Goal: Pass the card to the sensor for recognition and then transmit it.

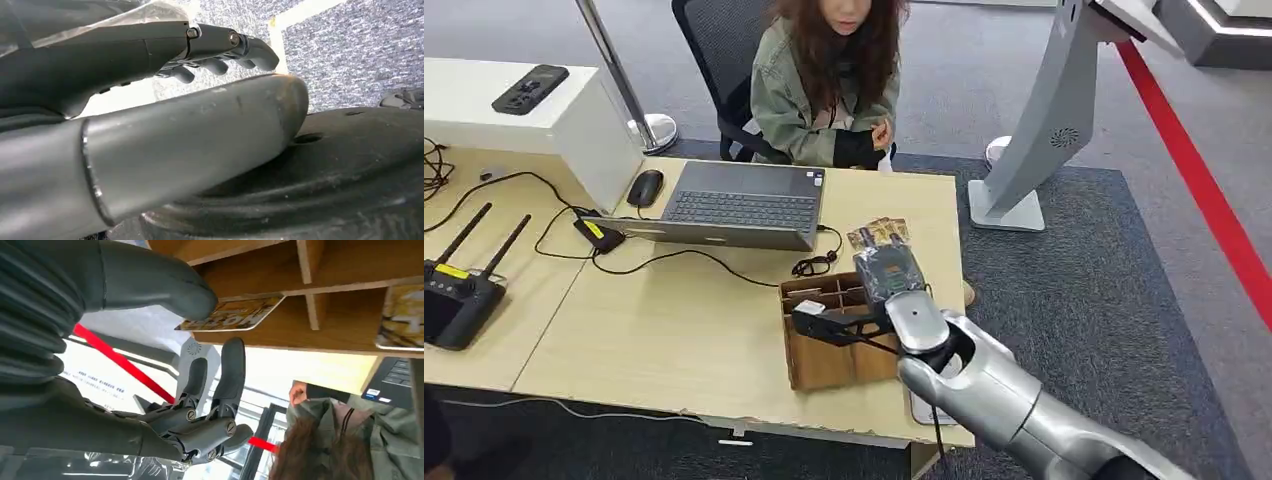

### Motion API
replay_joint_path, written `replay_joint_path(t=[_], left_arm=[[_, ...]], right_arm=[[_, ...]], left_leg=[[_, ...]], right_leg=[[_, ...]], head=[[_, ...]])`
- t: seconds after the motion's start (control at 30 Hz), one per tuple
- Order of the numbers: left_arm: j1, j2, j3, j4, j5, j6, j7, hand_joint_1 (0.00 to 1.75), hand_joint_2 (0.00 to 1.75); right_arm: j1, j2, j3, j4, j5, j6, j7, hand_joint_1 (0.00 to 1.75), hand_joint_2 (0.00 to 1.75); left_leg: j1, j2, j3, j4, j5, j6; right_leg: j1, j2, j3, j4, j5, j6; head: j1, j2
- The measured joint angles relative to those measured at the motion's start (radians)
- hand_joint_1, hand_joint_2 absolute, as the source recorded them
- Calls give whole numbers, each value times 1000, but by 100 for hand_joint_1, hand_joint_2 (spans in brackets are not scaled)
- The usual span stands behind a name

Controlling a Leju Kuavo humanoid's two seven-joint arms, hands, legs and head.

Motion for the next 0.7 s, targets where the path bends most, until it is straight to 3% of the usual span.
replay_joint_path(t=[0.43,0.5,0.7], left_arm=[[0,-1,4,0,11,2,0,0,0],[0,-2,5,0,12,4,0,0,0],[0,-3,7,0,20,11,2,0,0]], right_arm=[[-6,6,11,0,-11,13,0,117,175],[-7,7,13,0,-13,15,0,136,175],[-13,10,16,0,-20,16,0,136,175]], left_leg=[[0,0,0,0,0,0],[0,0,0,0,0,0],[0,0,0,0,0,0]], right_leg=[[0,0,0,0,0,0],[0,0,0,0,0,0],[0,0,0,0,0,0]], head=[[0,0],[0,0],[0,0]])
